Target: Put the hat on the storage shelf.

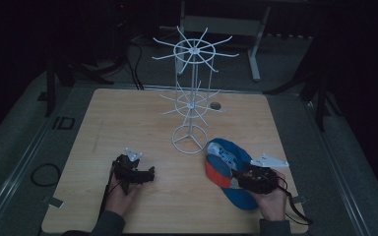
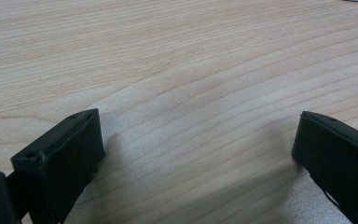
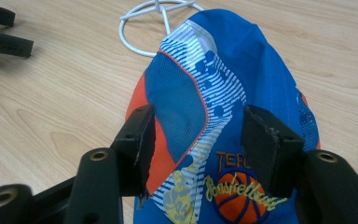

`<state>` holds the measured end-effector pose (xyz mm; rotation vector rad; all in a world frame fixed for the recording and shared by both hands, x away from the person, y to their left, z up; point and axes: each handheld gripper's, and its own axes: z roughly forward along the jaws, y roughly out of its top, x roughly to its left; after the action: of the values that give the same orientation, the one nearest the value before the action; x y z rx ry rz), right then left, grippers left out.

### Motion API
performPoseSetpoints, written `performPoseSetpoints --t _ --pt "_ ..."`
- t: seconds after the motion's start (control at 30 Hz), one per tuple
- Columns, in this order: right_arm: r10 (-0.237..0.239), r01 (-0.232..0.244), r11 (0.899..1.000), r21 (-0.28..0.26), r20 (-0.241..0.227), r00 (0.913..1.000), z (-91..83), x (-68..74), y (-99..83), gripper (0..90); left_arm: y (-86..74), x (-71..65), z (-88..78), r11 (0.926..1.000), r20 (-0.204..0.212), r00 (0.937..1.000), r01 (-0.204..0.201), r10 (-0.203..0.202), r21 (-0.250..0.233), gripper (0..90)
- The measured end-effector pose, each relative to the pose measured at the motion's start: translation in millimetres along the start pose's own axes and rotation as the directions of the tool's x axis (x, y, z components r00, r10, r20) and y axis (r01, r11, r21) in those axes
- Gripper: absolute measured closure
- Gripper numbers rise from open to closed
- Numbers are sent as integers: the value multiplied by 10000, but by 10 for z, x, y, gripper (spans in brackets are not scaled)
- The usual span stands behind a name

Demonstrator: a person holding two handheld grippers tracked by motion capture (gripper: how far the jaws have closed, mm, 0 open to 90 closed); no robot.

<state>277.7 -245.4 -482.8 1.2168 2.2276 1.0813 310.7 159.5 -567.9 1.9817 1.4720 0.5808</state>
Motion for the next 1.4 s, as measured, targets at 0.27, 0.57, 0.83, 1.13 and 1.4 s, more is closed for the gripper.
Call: performPoseSetpoints --t 0.27,0.57,0.83,1.13,1.4 --pt "-111 117 9988 467 -129 9999 42 50 24 469 0 -4 -1 10000 -5 10000 8 -8 7 24" --pt "-381 392 9966 731 -171 9991 87 70 89 449 -1 -5 0 10000 -14 10000 16 -16 -9 24" --pt "-704 716 9954 635 -212 9973 57 98 240 453 -4 -11 -3 10000 -29 10000 51 -51 -19 24" --pt "-978 969 9929 684 103 9952 24 65 461 435 -4 -11 -2 10000 -33 10000 61 -61 -27 24" --pt "-1012 989 9925 718 287 9945 25 -52 582 417 -4 -12 -2 10000 -32 10000 67 -67 -28 24"
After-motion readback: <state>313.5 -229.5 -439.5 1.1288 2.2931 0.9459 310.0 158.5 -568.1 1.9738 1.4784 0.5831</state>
